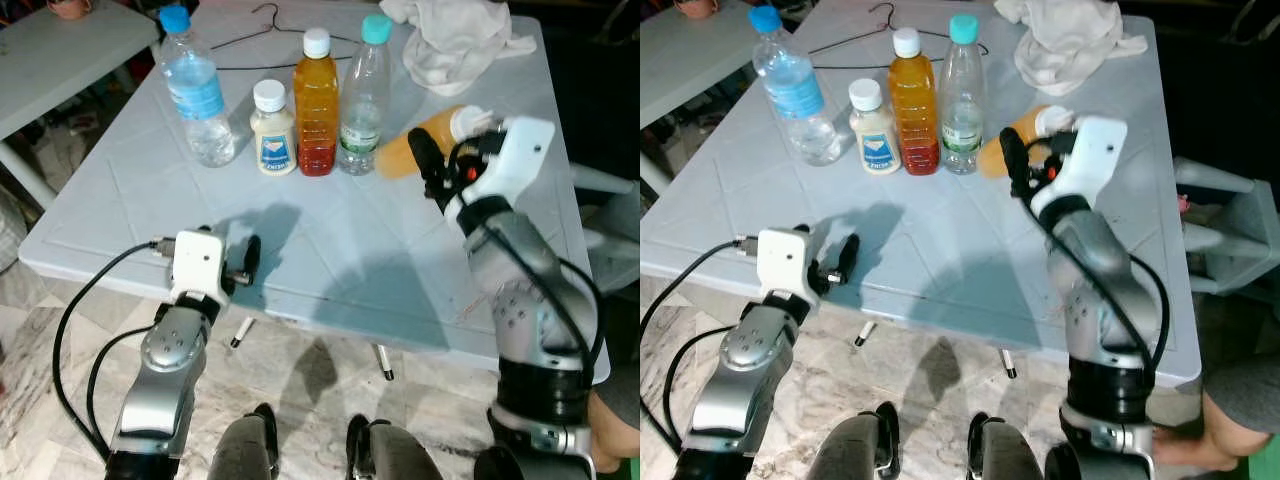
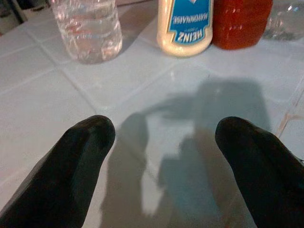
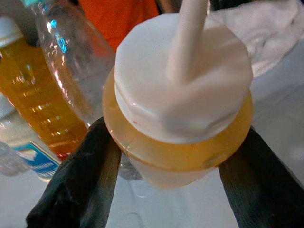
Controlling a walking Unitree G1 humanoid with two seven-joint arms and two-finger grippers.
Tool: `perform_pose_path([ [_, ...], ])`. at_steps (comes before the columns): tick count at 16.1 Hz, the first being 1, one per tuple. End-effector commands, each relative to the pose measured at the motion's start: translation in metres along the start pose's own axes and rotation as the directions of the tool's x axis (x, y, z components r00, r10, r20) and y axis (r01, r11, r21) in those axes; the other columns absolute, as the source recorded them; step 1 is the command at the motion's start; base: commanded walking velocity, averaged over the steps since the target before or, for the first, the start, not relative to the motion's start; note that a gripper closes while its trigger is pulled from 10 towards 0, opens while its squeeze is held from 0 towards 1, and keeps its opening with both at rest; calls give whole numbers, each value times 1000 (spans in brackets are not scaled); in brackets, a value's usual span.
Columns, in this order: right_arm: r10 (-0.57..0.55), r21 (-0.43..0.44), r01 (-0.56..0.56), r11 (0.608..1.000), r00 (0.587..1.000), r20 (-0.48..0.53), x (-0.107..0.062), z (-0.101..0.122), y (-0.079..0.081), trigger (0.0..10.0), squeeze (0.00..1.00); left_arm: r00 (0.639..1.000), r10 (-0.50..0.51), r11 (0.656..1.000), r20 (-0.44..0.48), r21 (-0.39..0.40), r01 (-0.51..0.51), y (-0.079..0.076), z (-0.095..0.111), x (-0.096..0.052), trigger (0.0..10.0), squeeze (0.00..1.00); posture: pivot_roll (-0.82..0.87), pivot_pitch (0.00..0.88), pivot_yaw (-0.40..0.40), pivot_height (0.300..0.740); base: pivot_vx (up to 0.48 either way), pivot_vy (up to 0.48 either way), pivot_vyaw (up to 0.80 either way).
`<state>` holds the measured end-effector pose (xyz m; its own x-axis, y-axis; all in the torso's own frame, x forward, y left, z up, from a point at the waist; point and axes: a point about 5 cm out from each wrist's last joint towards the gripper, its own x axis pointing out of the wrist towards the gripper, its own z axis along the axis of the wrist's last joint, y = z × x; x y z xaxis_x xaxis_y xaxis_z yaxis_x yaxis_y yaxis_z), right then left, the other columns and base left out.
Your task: Restocking fridge
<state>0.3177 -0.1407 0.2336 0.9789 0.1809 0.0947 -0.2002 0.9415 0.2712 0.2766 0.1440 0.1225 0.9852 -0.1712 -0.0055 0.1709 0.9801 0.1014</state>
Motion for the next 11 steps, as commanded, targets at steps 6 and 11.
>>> perform_pose_path([
  [6, 15, 234, 24, 972, 986, -165, -1, 21, 13, 10000, 0, 1000, -7, 1000, 6, 10, 7, -1, -2, 12, 10000, 0, -31, 58, 31, 740, 0, 0, 0],
  [11, 101, 169, -32, 985, 902, -421, -15, -12, 7, 10000, 0, 1000, -23, 1000, -1, 11, 23, -7, -5, 16, 10000, 0, -41, 60, 22, 740, 0, 0, 0],
])
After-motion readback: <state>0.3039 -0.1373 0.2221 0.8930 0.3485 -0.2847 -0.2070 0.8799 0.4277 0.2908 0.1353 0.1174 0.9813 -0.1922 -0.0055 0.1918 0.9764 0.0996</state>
